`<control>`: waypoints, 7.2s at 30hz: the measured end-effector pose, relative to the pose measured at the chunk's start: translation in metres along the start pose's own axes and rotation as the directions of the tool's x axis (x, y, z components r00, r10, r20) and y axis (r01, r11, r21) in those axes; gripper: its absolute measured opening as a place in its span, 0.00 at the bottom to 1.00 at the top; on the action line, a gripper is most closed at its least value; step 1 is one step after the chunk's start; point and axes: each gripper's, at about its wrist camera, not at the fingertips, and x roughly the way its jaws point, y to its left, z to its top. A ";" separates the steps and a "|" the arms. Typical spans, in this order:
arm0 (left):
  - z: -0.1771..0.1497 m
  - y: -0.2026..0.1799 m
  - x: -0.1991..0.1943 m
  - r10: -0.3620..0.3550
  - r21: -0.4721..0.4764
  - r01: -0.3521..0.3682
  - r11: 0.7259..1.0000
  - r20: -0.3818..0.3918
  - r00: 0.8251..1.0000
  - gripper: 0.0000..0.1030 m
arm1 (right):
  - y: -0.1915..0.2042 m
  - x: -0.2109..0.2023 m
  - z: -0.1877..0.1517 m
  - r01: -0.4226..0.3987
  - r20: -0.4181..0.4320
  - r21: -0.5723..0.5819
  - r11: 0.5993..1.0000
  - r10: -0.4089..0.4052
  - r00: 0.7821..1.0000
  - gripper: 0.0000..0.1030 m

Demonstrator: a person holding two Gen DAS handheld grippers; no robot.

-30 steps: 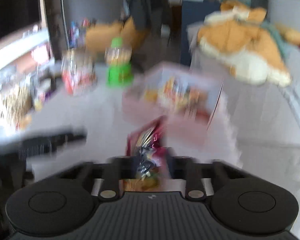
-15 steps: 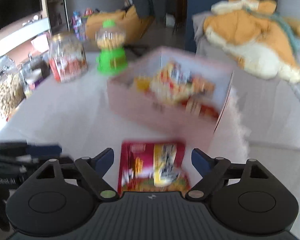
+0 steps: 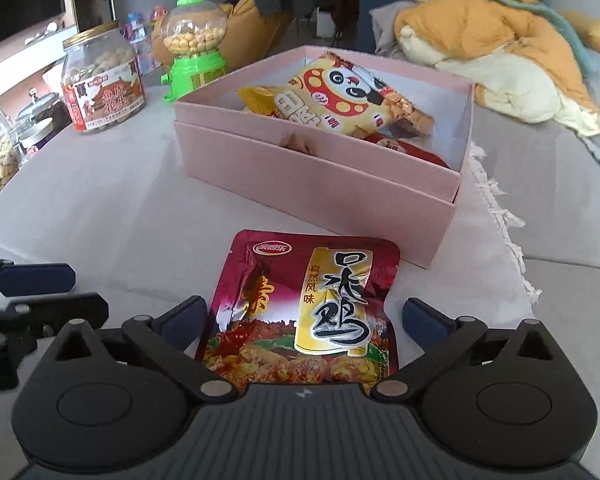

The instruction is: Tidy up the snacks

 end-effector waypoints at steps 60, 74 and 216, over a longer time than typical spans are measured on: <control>0.048 0.015 0.097 -0.386 -0.260 0.381 0.887 0.033 0.922 0.43 | -0.042 -0.025 0.005 -0.020 0.035 0.014 1.000 0.019 0.999 0.23; 0.084 -0.010 0.077 -0.336 -0.057 0.346 0.936 0.138 0.932 0.30 | -0.044 -0.076 0.058 -0.098 0.328 0.022 0.995 0.085 0.941 0.07; -0.032 -0.004 -0.002 0.059 0.004 -0.059 0.998 0.107 0.993 0.37 | 0.001 -0.046 -0.028 0.025 0.107 0.060 0.998 -0.031 0.994 0.97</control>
